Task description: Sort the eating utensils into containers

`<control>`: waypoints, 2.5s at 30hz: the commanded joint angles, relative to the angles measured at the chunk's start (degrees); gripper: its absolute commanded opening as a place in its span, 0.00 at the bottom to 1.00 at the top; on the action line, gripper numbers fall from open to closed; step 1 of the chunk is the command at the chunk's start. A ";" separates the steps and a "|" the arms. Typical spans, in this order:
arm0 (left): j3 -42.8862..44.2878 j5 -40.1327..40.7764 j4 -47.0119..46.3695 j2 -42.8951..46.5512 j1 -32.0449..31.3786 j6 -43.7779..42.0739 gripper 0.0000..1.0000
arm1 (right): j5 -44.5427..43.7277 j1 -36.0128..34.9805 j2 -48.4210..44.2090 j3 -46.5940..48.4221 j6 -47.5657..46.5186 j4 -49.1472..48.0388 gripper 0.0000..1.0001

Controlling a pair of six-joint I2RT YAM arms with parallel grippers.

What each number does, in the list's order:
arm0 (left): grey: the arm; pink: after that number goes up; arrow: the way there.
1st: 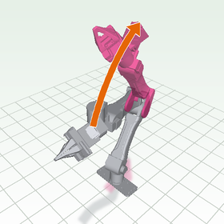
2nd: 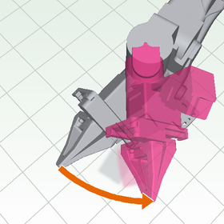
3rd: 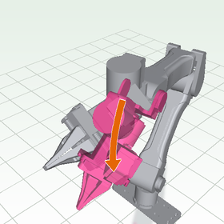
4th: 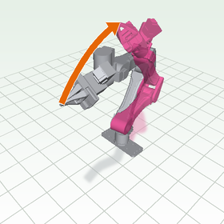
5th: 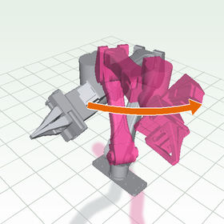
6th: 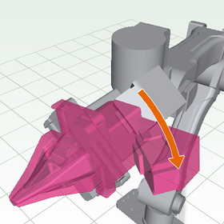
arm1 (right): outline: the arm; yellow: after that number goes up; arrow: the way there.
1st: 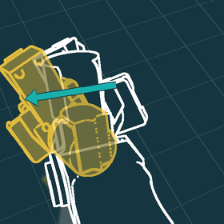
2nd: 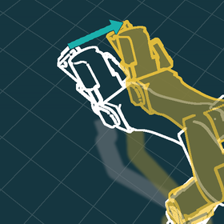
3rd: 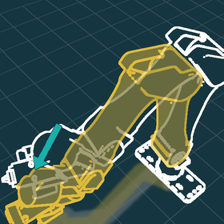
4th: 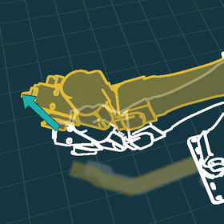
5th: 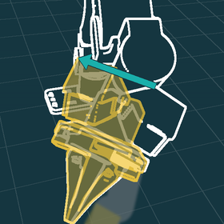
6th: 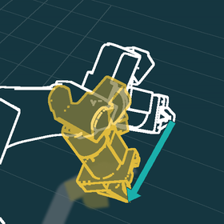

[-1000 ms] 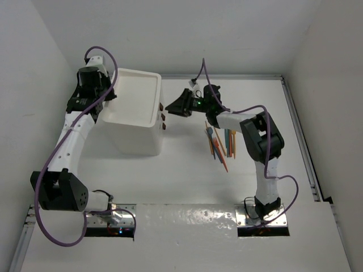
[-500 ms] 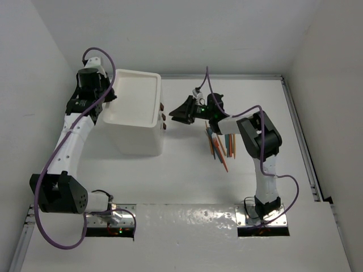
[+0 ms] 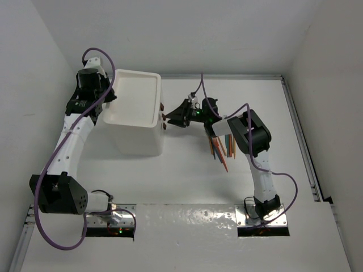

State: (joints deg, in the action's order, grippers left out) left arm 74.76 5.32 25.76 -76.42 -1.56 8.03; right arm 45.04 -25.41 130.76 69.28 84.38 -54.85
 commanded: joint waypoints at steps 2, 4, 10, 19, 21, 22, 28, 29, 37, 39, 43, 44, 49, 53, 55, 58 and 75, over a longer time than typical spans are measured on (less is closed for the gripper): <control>-2.69 -1.72 9.22 -0.22 -1.07 2.51 0.00 | -0.74 -0.61 1.60 3.93 3.33 -7.98 0.50; -2.78 -1.81 9.05 -0.13 -1.07 2.43 0.00 | -0.74 -0.87 2.57 5.16 4.21 -8.43 0.50; -2.87 -1.89 8.61 -0.39 -1.07 2.34 0.00 | -1.00 -1.31 4.41 7.10 5.62 -8.96 0.46; -3.48 -1.10 8.08 -0.66 -1.07 2.60 0.00 | -1.62 -1.05 3.98 4.65 7.82 -12.91 0.08; -3.39 -0.75 7.99 -0.66 -1.07 2.52 0.00 | -1.71 -0.35 2.93 2.63 7.56 -13.61 0.03; -3.31 -0.58 7.90 -0.66 -1.07 2.43 0.00 | -1.71 0.00 2.57 1.84 7.38 -13.79 0.02; -3.13 0.39 8.17 -0.66 -0.81 1.64 0.00 | -0.74 4.66 -2.34 -4.67 5.01 -13.18 0.00; -3.13 0.30 8.17 -0.66 -0.81 1.55 0.00 | -0.30 5.28 -2.96 -5.20 3.87 -12.66 0.00; -3.22 0.48 8.17 -0.57 -0.37 1.02 0.00 | 2.33 9.93 -8.85 -11.44 0.00 -9.31 0.00; -3.13 0.39 8.17 -0.57 -0.28 0.93 0.00 | 2.60 10.29 -9.29 -12.14 -0.44 -8.87 0.00; -3.13 0.04 8.34 -0.48 -0.20 -0.12 0.00 | 3.04 10.64 -9.91 -12.06 -2.19 -6.94 0.00; -3.22 0.13 8.43 -0.39 -0.11 -0.21 0.00 | 2.95 10.82 -10.00 -12.06 -2.37 -6.50 0.00; -3.31 -0.31 8.34 0.22 0.16 -1.09 0.00 | 3.21 12.48 -10.26 -12.15 -2.55 -5.71 0.00; -3.31 -1.10 8.26 0.31 0.24 -1.53 0.00 | 3.57 13.54 -10.79 -11.97 -4.31 -3.78 0.00; -3.48 -1.19 8.17 0.31 0.24 -1.70 0.00 | 3.83 13.81 -10.96 -11.80 -4.57 -2.90 0.00; -3.57 -1.54 7.82 0.31 0.24 -1.79 0.00 | 3.92 13.98 -11.49 -11.97 -6.06 -1.23 0.00; 2.05 -1.37 8.69 1.71 0.33 -1.97 0.36 | -20.48 15.04 -30.46 -1.08 -53.16 65.28 0.44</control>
State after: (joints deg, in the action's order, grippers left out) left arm 74.35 4.45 29.43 -75.61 -1.50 6.04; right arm 36.77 -10.26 106.10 64.25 46.98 -9.15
